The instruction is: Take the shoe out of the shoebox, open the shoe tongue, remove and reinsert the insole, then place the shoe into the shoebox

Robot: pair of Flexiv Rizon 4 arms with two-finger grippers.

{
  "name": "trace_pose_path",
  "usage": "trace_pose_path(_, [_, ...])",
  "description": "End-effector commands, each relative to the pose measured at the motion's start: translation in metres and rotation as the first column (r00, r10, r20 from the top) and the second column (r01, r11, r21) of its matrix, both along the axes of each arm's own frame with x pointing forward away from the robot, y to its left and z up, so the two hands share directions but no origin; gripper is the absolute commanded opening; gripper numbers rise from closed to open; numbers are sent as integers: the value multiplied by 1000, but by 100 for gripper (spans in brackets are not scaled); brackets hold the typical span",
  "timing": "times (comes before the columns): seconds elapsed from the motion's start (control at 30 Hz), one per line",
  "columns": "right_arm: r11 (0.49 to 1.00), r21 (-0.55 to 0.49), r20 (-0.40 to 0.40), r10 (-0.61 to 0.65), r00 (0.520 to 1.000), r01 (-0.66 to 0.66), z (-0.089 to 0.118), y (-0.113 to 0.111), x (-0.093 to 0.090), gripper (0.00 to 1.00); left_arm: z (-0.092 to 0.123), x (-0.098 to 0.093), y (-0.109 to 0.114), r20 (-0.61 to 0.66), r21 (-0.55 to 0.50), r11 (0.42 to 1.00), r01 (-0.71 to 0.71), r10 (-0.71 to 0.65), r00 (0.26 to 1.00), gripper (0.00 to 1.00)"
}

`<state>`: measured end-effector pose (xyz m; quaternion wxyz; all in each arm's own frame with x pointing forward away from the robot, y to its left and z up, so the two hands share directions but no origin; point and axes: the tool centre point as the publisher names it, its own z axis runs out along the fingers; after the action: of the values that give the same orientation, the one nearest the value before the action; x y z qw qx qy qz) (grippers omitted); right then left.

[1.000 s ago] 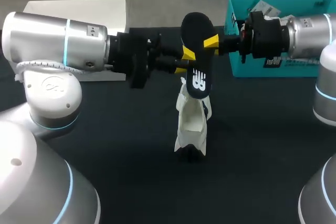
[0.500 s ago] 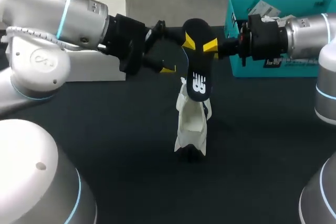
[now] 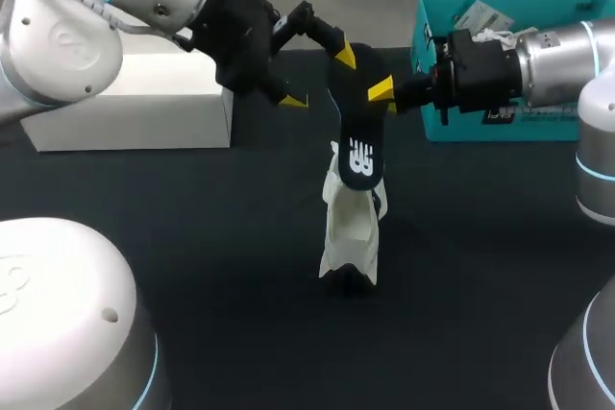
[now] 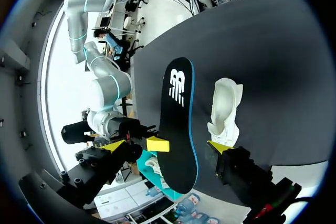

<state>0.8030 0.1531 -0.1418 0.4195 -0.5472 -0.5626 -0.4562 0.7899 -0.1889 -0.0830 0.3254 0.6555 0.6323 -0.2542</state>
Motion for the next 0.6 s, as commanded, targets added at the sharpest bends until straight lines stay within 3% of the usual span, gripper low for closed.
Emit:
trace_pose_path(0.03, [1000, -1, 0, -4, 1000, 4, -2, 3, -1, 0, 8, 4, -4, 7, 235, 972, -19, 18, 1000, 100])
trace_pose_path(0.37, [1000, -11, -8, 1, 1000, -2, -5, 5, -2, 0, 16, 9, -3, -4, 407, 913, -42, 48, 999, 100])
trace_pose_path(0.6, [999, -42, -27, 13, 1000, -14, -8, 8, -3, 0, 25, 8, -5, -18, 555, 831, -39, 59, 998, 100])
